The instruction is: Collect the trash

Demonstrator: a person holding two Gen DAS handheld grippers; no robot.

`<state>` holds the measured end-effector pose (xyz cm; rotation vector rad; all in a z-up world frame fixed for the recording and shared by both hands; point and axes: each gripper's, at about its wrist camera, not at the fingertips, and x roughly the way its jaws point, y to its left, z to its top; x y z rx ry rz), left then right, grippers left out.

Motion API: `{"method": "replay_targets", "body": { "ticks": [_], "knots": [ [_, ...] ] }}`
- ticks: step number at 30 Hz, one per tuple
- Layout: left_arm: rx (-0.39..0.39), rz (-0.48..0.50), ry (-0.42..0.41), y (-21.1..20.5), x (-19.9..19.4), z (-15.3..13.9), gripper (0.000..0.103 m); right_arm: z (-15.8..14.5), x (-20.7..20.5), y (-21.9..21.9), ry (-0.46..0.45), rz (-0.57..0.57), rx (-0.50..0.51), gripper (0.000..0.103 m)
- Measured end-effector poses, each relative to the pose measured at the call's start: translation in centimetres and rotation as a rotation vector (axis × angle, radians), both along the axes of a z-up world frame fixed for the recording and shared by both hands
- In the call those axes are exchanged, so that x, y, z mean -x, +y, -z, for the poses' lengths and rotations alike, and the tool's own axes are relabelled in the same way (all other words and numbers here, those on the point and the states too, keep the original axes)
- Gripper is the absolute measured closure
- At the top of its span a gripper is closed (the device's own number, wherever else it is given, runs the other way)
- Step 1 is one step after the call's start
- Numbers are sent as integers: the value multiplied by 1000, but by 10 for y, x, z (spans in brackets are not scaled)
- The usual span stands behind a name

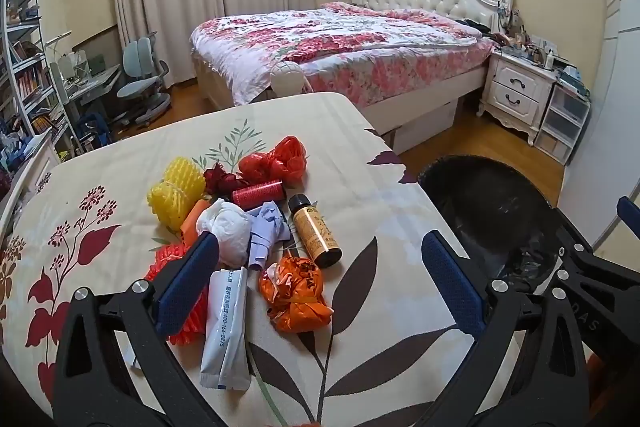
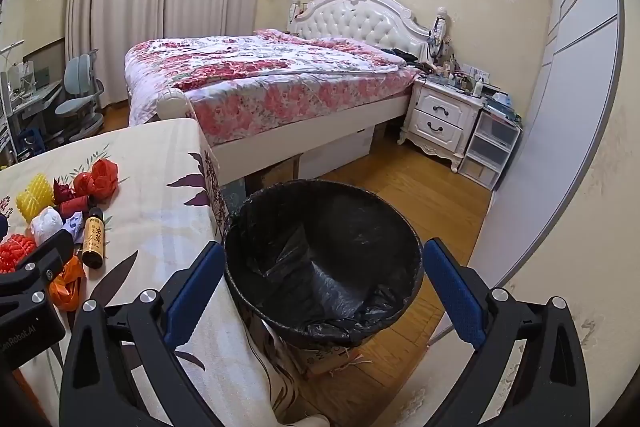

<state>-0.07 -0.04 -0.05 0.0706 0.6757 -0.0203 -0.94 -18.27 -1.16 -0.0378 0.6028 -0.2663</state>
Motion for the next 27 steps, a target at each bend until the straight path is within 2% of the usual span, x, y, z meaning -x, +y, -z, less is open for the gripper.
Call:
{"method": "replay_targets", "body": {
  "ticks": [18, 26, 27],
  "knots": [
    [0, 4, 21, -4, -5, 10, 4, 2, 2, -6, 9, 4, -10, 7],
    [-7, 12, 27, -7, -4, 11, 4, 8, 15, -17, 11, 4, -9, 7],
    [-8, 13, 27, -8, -4, 11, 4, 5, 6, -15, 13, 6, -8, 7]
  ]
}}
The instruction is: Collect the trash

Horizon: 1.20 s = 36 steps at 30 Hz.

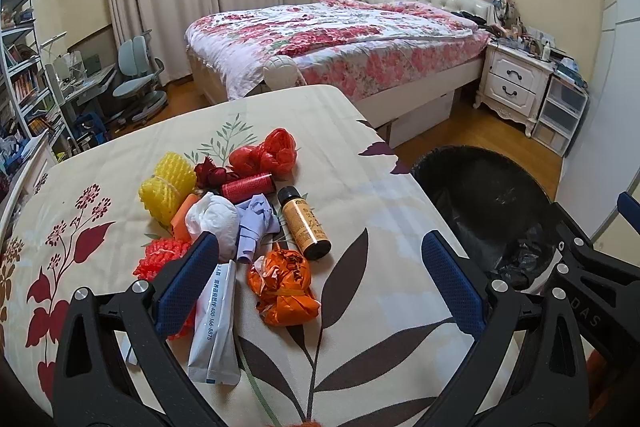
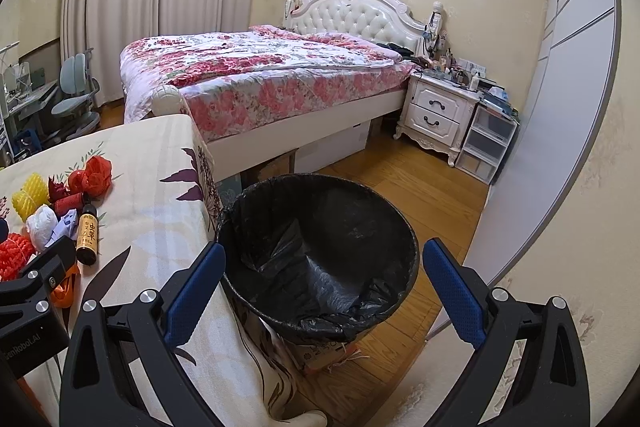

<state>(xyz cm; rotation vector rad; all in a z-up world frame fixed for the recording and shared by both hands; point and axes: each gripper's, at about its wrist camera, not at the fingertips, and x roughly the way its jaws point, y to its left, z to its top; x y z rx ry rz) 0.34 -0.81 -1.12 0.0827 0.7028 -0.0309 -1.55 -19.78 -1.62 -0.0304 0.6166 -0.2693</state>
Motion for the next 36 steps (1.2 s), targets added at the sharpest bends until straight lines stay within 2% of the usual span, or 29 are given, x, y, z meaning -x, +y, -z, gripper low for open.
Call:
{"method": "replay_targets", "body": {
  "ticks": [36],
  "knots": [
    [0, 11, 7, -8, 4, 0, 4, 0, -2, 3, 6, 0, -1, 7]
  ]
}}
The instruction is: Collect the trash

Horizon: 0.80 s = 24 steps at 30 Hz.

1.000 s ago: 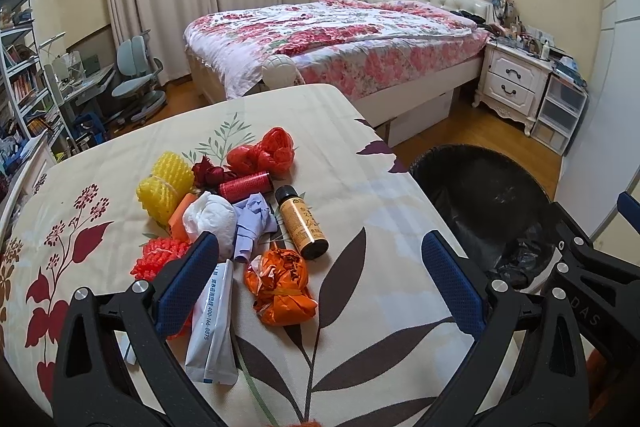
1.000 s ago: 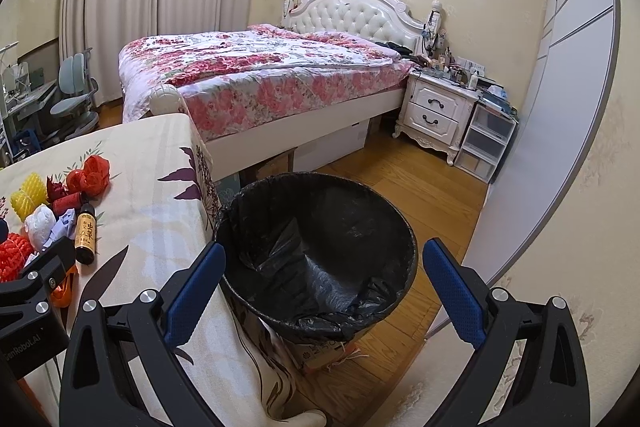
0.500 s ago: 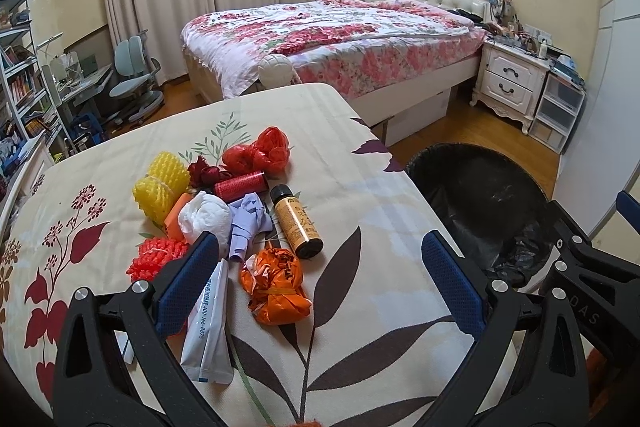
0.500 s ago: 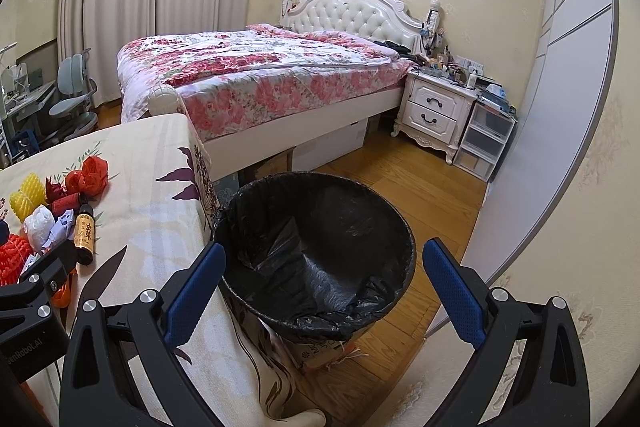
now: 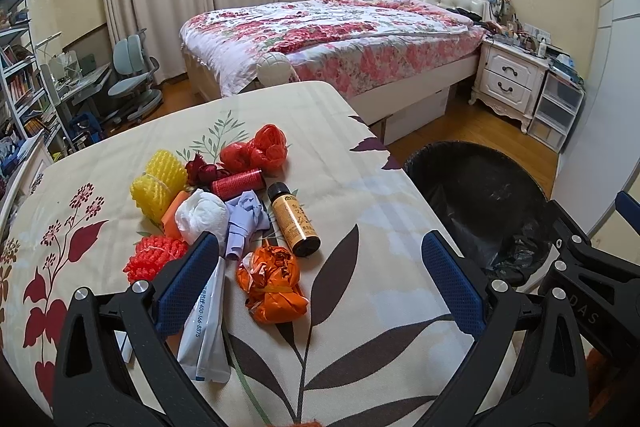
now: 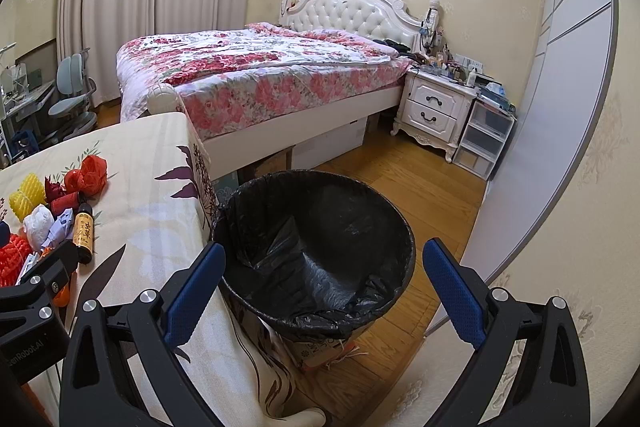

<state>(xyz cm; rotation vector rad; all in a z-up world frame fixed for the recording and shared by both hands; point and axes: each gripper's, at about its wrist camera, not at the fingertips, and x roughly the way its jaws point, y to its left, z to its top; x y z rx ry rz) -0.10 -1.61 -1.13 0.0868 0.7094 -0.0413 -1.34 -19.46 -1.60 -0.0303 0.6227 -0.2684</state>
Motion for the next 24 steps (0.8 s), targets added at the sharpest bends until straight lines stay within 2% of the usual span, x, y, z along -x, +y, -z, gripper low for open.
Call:
{"method": "replay_targets", "body": {
  "ticks": [24],
  "knots": [
    [0, 0, 2, -1, -1, 0, 4, 5, 1, -3, 2, 4, -1, 7]
  ]
}}
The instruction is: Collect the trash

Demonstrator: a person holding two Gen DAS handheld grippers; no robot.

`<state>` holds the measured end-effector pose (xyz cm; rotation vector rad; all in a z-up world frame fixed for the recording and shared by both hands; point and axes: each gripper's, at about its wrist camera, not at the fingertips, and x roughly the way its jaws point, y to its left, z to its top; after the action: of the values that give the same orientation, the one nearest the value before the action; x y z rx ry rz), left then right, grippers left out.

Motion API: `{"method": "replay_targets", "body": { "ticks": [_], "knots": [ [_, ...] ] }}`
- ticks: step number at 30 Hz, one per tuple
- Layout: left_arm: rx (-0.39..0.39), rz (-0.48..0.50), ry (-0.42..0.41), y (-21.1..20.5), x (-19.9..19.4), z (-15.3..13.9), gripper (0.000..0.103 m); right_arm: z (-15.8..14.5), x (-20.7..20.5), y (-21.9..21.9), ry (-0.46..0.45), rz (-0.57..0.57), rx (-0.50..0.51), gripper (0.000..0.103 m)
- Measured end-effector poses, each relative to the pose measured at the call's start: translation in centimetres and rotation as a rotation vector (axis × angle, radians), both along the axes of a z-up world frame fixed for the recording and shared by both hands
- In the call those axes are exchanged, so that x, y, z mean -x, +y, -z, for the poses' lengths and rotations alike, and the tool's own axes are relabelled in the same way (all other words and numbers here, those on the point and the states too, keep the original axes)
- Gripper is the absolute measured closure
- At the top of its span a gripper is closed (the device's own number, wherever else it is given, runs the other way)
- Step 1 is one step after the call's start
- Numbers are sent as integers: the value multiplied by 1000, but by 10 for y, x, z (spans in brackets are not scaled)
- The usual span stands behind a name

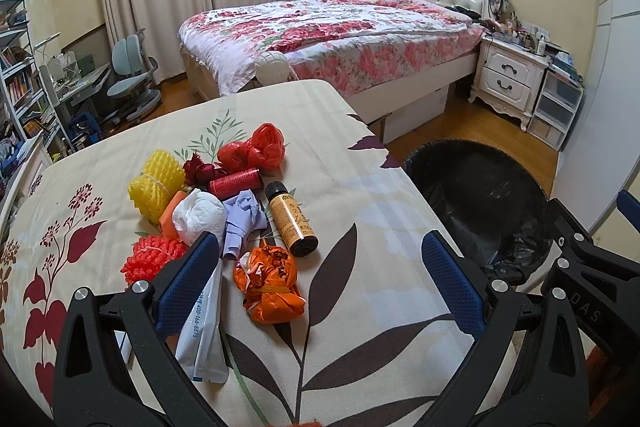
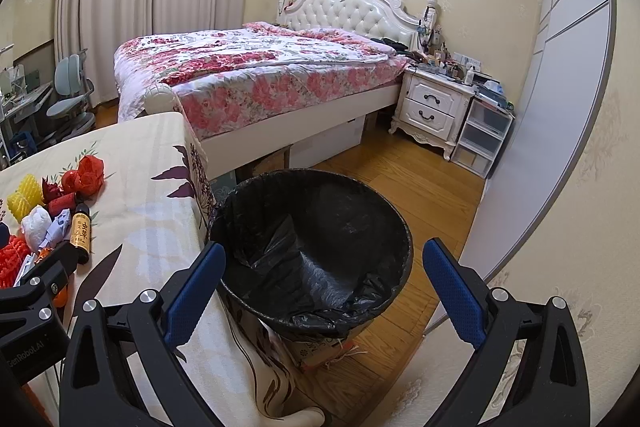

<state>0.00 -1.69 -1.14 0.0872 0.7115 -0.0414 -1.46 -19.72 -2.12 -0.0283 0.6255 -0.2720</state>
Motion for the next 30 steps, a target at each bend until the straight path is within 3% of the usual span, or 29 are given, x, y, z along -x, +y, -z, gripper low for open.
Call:
{"method": "replay_targets", "body": {
  "ticks": [11, 22, 27, 30],
  "knots": [
    [3, 11, 9, -3, 2, 3, 4, 2, 0, -3, 7, 0, -9, 7],
    [18, -18, -3, 31, 13, -12, 5, 4, 3, 29, 49, -94, -58, 7],
    [20, -64, 12, 59, 19, -16, 17, 3, 6, 51, 62, -154, -61, 7],
    [27, -99, 24, 79, 22, -14, 17, 2, 9, 62, 67, -186, -71, 7]
  ]
}}
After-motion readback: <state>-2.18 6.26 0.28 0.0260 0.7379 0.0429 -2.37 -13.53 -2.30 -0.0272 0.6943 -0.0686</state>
